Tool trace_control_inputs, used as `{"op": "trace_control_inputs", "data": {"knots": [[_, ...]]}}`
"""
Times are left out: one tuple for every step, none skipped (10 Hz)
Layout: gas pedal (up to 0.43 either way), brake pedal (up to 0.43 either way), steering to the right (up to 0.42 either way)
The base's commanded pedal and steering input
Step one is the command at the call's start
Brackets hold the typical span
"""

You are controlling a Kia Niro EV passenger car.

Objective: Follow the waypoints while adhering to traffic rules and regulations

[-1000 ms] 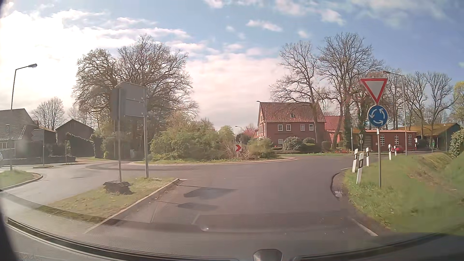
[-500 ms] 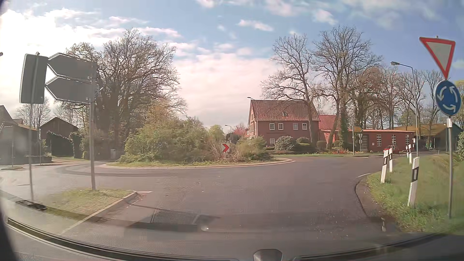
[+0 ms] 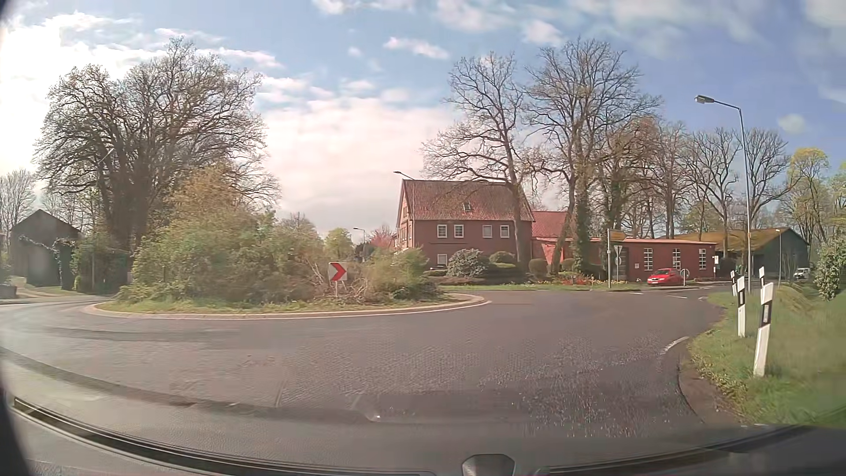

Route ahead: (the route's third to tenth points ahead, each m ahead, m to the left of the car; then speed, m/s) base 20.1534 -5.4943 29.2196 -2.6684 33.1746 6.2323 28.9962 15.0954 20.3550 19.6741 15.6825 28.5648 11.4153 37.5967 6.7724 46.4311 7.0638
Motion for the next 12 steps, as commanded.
{"op": "trace_control_inputs", "data": {"knots": [[0.118, 0.0, 0.161], [0.118, 0.0, 0.164], [0.118, 0.0, 0.166], [0.13, 0.0, 0.166], [0.13, 0.0, 0.167], [0.13, 0.0, 0.167], [0.13, 0.0, 0.167], [0.13, 0.0, 0.167], [0.13, 0.0, 0.167], [0.13, 0.006, 0.161], [0.13, 0.0, 0.152], [0.13, 0.0, 0.124]]}}
